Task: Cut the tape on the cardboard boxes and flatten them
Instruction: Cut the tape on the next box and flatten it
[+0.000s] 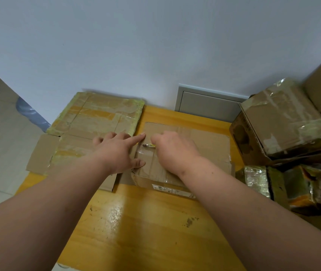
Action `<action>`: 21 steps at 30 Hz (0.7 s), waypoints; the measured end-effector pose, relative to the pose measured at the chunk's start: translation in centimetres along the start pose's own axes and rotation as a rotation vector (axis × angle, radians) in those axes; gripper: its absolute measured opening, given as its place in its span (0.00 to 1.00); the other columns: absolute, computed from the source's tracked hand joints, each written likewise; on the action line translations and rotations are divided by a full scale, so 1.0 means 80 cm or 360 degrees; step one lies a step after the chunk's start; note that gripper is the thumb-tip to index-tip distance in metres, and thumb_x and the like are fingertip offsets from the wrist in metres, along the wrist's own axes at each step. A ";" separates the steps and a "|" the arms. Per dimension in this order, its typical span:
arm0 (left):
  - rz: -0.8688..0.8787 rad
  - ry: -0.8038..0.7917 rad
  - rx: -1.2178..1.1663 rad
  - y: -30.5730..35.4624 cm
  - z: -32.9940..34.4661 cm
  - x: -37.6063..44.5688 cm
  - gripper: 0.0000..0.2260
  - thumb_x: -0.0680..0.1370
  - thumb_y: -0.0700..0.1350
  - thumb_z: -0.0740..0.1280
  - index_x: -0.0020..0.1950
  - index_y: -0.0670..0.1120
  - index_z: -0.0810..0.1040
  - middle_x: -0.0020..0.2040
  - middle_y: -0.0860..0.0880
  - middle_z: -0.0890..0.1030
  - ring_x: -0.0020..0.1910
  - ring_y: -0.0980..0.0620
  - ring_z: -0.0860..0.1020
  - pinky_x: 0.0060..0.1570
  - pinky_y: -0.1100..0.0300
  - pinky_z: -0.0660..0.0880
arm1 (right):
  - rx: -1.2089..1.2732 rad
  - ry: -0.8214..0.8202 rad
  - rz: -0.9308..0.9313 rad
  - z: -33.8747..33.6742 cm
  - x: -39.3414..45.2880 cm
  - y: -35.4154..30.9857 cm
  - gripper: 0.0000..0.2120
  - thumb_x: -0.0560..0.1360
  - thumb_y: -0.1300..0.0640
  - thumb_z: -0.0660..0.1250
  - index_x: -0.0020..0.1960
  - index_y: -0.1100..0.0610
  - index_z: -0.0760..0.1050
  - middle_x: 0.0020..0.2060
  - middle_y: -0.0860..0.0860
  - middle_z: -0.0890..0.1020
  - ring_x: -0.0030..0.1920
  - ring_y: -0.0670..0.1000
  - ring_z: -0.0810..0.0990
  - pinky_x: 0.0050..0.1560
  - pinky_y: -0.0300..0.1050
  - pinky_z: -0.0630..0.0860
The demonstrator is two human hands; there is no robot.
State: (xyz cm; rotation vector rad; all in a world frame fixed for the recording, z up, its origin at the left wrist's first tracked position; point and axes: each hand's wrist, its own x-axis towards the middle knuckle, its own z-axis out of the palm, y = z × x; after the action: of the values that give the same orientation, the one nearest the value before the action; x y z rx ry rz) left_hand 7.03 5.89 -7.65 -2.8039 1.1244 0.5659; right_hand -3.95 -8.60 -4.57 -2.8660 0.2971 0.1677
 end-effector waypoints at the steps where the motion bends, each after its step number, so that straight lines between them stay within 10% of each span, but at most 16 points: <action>1: -0.0002 -0.0007 0.0005 0.000 0.000 -0.001 0.36 0.71 0.75 0.59 0.74 0.74 0.44 0.76 0.56 0.63 0.75 0.45 0.57 0.69 0.44 0.53 | -0.0010 -0.0017 -0.0012 0.000 0.000 0.001 0.14 0.77 0.65 0.55 0.46 0.46 0.59 0.34 0.47 0.62 0.33 0.51 0.64 0.31 0.45 0.59; 15: -0.0021 -0.0017 0.0034 0.004 -0.004 0.000 0.36 0.72 0.73 0.60 0.75 0.73 0.44 0.76 0.56 0.63 0.75 0.45 0.57 0.67 0.45 0.54 | 0.0136 0.0159 -0.0067 0.015 -0.007 0.018 0.06 0.78 0.62 0.60 0.50 0.52 0.73 0.43 0.52 0.75 0.43 0.58 0.75 0.38 0.48 0.71; 21: -0.0023 -0.0022 0.0044 0.004 -0.005 -0.001 0.36 0.73 0.73 0.59 0.75 0.72 0.44 0.76 0.55 0.63 0.75 0.44 0.57 0.68 0.43 0.53 | 0.0134 0.0136 -0.0050 0.023 0.002 0.016 0.11 0.78 0.62 0.58 0.44 0.46 0.62 0.36 0.47 0.65 0.40 0.55 0.71 0.36 0.46 0.64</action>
State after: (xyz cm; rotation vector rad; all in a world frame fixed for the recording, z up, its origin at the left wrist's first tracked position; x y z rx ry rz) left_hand 6.89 5.61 -7.22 -2.7779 1.0995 0.5631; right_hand -4.22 -9.34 -6.64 -2.7969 0.2688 0.0260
